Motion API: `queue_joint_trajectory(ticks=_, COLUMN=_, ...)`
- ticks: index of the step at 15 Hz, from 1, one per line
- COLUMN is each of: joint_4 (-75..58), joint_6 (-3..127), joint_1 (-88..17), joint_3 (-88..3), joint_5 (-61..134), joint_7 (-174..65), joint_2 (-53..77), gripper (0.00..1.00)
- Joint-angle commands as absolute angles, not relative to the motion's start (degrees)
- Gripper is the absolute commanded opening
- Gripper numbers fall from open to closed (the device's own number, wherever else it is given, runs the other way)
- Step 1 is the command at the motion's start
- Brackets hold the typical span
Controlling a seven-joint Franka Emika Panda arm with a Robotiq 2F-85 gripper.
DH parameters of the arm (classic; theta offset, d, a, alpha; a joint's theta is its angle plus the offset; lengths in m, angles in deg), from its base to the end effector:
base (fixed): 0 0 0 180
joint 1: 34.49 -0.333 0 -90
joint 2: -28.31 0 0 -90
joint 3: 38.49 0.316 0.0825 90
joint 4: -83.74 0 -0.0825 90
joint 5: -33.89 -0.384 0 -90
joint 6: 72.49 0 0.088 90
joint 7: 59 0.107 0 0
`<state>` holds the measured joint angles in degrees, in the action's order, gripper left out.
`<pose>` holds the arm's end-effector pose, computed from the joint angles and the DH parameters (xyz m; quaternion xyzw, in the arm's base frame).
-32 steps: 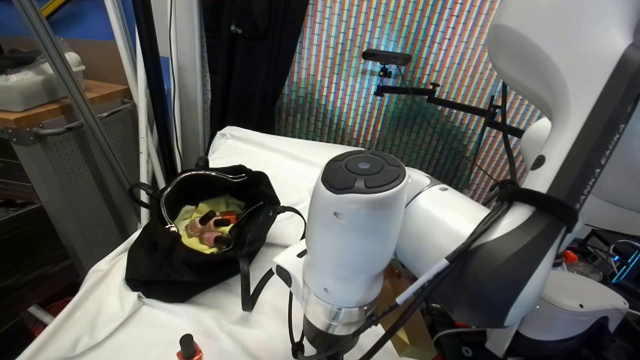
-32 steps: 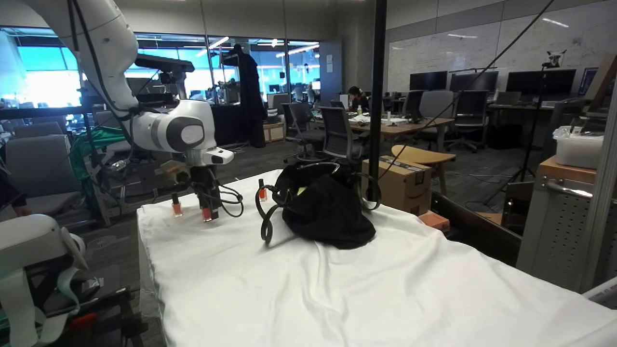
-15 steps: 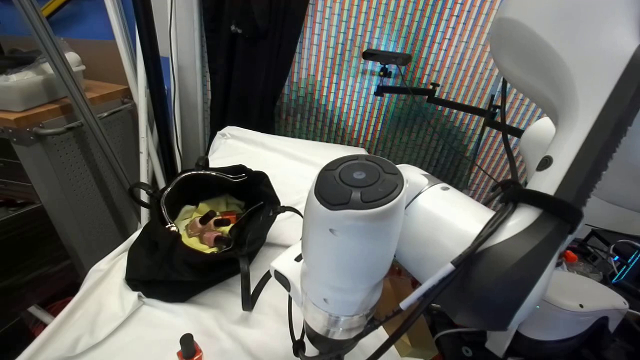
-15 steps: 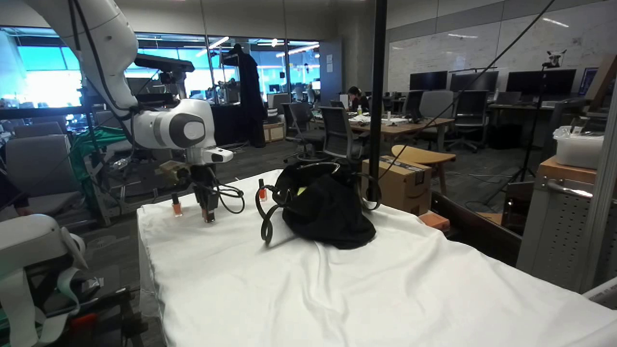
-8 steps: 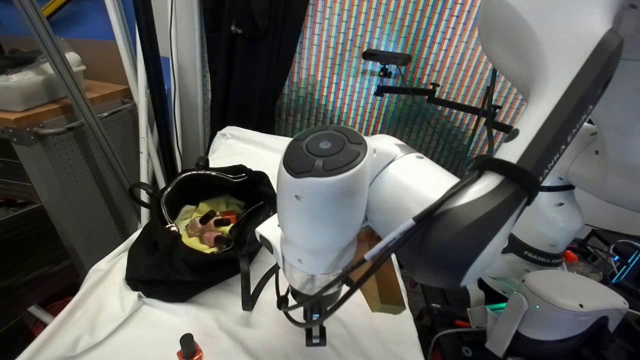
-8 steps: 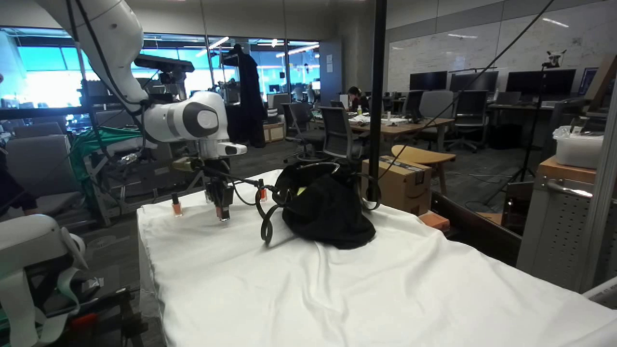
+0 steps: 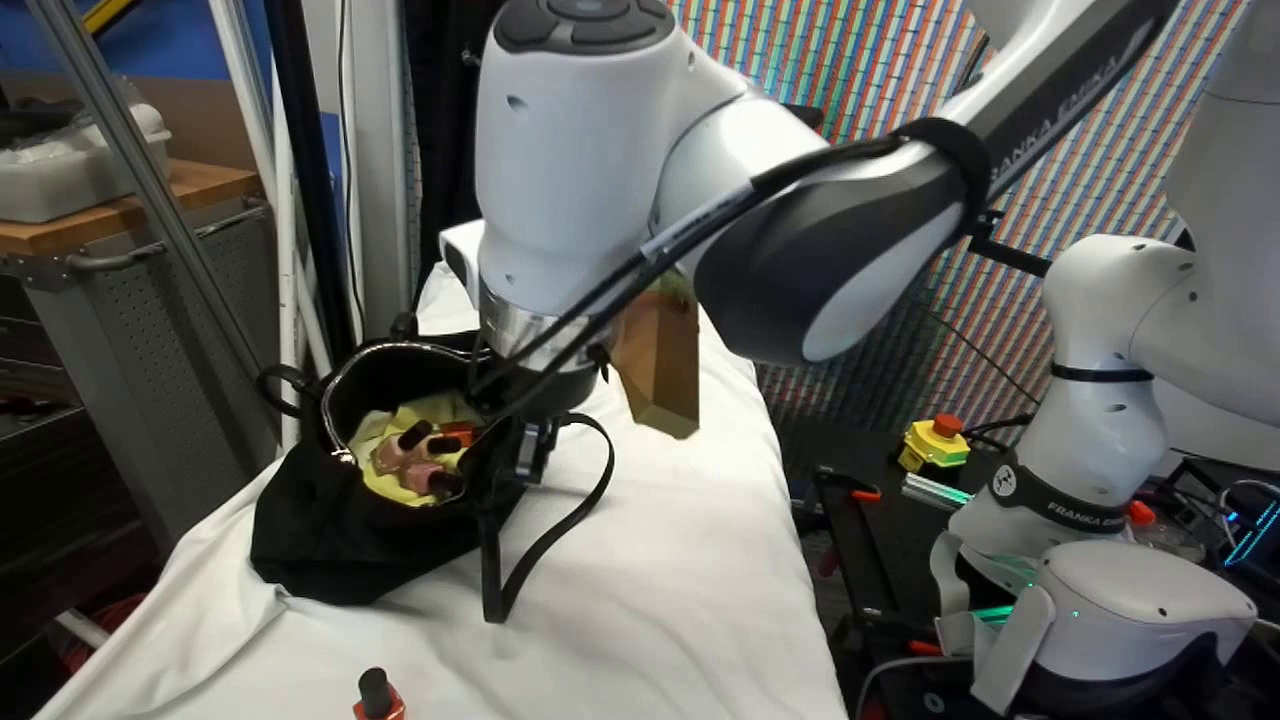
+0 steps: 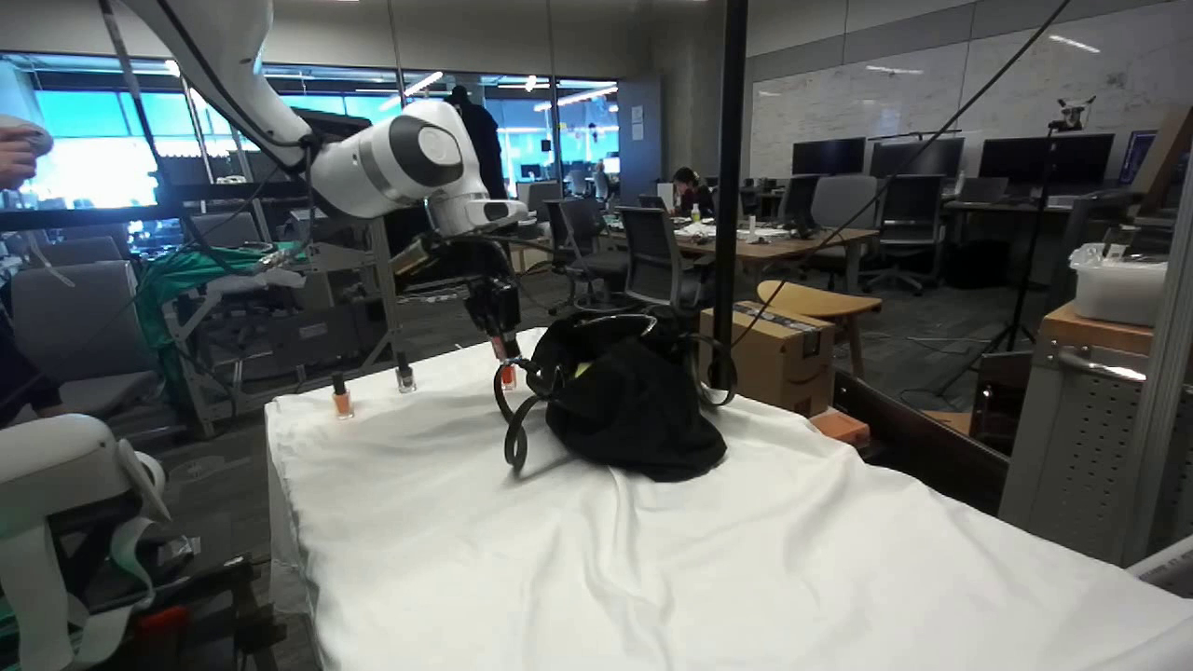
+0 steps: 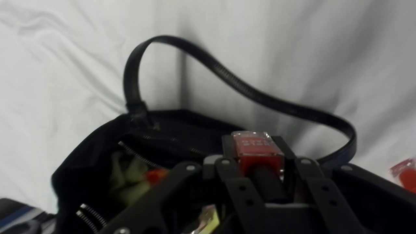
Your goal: Put all the nail polish in the black bag
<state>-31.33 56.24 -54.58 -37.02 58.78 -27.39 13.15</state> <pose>0.5585 0.2073 0.3241 0.9852 0.0505 0.0619 0.1513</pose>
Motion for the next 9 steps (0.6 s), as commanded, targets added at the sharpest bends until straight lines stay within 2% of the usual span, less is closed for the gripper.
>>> queue_joint_trajectory(ticks=1, joint_4=-24.76, joint_6=55.17, joint_1=-52.84, joint_3=-38.19, joint_5=64.73, joint_7=-24.13, joint_2=11.07, gripper=0.2)
queue_joint_trajectory(ticks=9, joint_4=-10.3, joint_6=53.12, joint_1=-50.53, joint_3=-41.88, joint_5=71.81, joint_7=-22.7, joint_2=-1.17, gripper=0.2)
